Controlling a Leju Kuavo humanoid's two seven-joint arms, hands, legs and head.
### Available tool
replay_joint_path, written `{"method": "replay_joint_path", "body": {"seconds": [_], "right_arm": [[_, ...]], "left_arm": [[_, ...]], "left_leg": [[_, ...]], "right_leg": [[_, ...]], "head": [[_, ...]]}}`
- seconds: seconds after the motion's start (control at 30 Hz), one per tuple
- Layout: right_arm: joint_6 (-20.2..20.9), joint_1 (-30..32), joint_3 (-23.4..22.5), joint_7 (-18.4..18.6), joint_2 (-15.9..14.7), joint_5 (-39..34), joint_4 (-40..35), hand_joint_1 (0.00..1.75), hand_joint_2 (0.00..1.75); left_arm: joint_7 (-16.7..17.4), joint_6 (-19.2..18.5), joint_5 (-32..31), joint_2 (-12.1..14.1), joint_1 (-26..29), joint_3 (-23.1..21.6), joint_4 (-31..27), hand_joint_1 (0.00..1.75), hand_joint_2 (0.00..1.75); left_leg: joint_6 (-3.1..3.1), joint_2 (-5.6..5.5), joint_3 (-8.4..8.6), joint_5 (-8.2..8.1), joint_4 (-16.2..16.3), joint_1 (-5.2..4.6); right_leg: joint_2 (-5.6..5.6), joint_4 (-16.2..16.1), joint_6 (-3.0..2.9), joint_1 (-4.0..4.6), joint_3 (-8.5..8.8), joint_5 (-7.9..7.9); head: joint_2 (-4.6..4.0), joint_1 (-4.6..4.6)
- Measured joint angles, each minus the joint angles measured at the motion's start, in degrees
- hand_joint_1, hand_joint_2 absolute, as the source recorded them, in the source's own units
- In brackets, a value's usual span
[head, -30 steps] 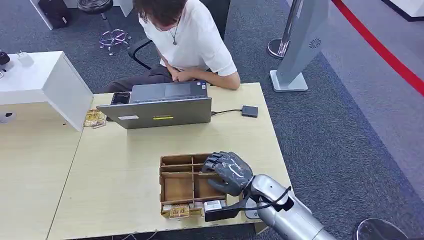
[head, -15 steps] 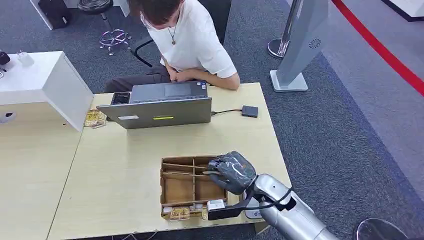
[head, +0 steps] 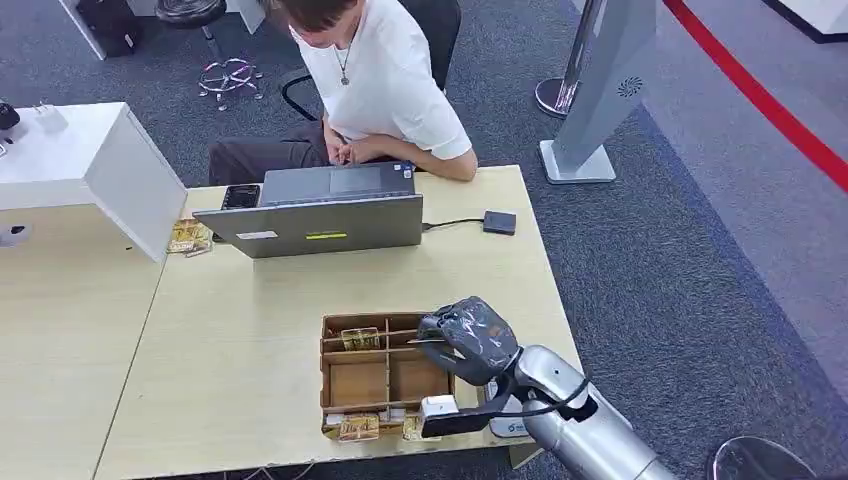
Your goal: Pass the card to the sensor for recognition and then transmit it.
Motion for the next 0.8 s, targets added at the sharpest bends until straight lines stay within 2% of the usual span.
{"method": "replay_joint_path", "body": {"seconds": [0.3,0.6,0.8], "right_arm": [[0.57,0.37,-2.36,-1.62,-0.02,-2.60,-3.72,1.75,1.75],[4.22,-0.26,-4.94,-4.48,0.15,-8.27,-7.94,1.75,1.75],[6.01,-1.85,-6.12,-4.98,1.49,-10.69,-10.10,1.75,1.75]], "left_arm": [[-0.72,0.04,0.00,0.13,-0.17,-1.82,0.04,0.00,0.00],[-1.92,0.28,0.00,0.22,-0.32,-3.48,0.04,0.00,0.00],[-2.62,0.44,0.00,0.20,-0.51,-4.88,0.04,0.00,0.00]], "left_leg": [[0.00,0.00,0.00,0.00,0.00,0.00],[0.00,-0.01,-0.01,0.00,0.00,0.00],[0.00,0.00,-0.01,0.00,0.00,0.00]], "right_leg": [[0.00,0.00,0.00,0.00,0.00,0.00],[-0.01,0.00,0.00,0.00,0.01,0.00],[0.00,0.01,-0.01,0.00,0.01,0.01]], "head": [[0.00,0.00],[0.00,0.00],[0.00,0.00]]}}
